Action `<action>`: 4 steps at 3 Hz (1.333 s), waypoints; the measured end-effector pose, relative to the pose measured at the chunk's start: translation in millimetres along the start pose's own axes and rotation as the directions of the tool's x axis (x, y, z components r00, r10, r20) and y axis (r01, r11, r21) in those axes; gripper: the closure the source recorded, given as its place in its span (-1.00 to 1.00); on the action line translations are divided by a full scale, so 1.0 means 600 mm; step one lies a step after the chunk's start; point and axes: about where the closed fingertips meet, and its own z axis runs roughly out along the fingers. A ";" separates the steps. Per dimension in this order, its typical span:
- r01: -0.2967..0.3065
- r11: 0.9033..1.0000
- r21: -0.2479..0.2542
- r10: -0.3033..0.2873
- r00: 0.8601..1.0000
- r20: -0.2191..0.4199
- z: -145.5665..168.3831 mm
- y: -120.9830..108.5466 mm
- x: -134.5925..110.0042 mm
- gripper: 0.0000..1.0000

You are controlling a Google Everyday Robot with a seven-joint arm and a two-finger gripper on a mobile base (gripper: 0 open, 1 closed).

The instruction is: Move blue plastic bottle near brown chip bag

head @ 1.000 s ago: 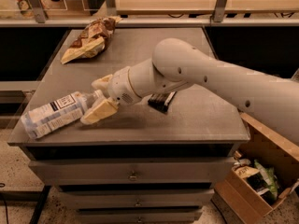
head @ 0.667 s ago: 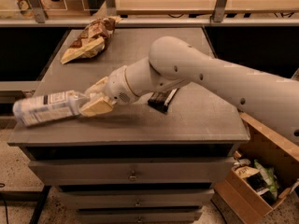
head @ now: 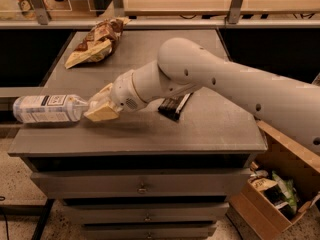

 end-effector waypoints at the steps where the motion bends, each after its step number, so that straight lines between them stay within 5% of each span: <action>1: 0.001 1.000 -0.002 -0.001 1.000 0.000 0.001 0.001 -0.001 1.00; 2: 0.008 1.000 0.002 -0.008 1.000 0.000 0.001 -0.003 -0.005 1.00; 4: 0.045 0.994 0.104 -0.043 0.999 -0.026 -0.040 -0.079 -0.028 1.00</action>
Offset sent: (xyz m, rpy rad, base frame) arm 0.0102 0.0002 0.0079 -0.0005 -0.0270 -0.0069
